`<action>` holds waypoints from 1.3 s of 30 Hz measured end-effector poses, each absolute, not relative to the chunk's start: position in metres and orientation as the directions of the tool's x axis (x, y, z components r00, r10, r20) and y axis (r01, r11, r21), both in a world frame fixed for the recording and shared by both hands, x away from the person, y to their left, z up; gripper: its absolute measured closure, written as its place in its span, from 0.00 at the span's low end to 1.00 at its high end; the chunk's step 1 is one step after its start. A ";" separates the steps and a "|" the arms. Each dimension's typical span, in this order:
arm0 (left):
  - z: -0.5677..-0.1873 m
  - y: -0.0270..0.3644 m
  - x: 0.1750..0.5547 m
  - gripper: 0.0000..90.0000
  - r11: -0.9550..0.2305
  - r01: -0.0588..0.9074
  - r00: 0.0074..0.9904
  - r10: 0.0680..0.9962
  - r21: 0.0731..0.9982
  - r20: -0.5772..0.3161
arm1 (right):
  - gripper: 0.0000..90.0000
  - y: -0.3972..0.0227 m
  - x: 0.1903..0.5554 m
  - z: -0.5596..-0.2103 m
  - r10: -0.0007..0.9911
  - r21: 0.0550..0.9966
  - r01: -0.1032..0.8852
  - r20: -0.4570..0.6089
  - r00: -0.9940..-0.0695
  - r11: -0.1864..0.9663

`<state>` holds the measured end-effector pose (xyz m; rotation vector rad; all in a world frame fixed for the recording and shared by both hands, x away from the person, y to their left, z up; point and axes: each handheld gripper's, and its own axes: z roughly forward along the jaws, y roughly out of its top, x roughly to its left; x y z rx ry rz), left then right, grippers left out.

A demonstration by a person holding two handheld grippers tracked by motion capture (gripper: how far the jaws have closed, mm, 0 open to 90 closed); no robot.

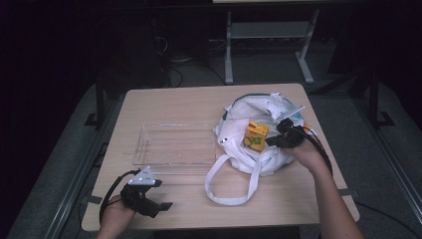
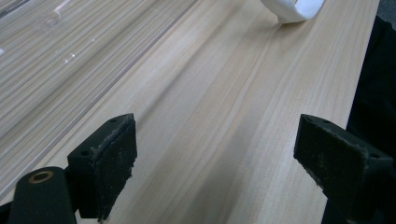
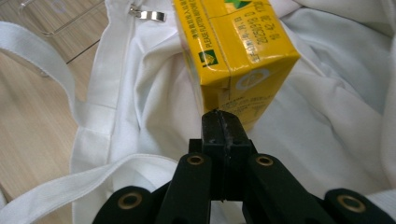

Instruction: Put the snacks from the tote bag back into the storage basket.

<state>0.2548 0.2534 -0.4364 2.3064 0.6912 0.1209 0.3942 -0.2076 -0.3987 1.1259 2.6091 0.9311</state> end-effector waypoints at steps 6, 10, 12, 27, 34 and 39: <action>-0.436 0.253 0.254 0.14 -0.599 0.449 0.851 0.513 0.663 -0.113 | 1.00 -0.203 0.392 -0.398 0.687 0.591 0.596 0.095 -0.721 0.544; -0.436 0.253 0.255 0.14 -0.602 0.444 0.853 0.510 0.664 -0.109 | 1.00 -0.199 0.390 -0.398 0.670 0.587 0.585 0.095 -0.736 0.559; -0.436 0.253 0.255 0.14 -0.601 0.444 0.853 0.511 0.664 -0.108 | 1.00 -0.197 0.389 -0.398 0.664 0.585 0.581 0.095 -0.742 0.566; -0.436 0.253 0.254 0.14 -0.601 0.442 0.854 0.509 0.665 -0.108 | 0.99 -0.192 0.386 -0.397 0.649 0.577 0.577 0.102 -0.754 0.579; -0.436 0.253 0.254 0.14 -0.597 0.448 0.852 0.511 0.665 -0.115 | 0.91 -0.200 0.380 -0.389 0.676 0.565 0.605 0.109 -0.729 0.561; -0.436 0.252 0.255 0.14 -0.599 0.443 0.855 0.507 0.667 -0.111 | 0.79 -0.203 0.377 -0.381 0.690 0.561 0.613 0.100 -0.717 0.556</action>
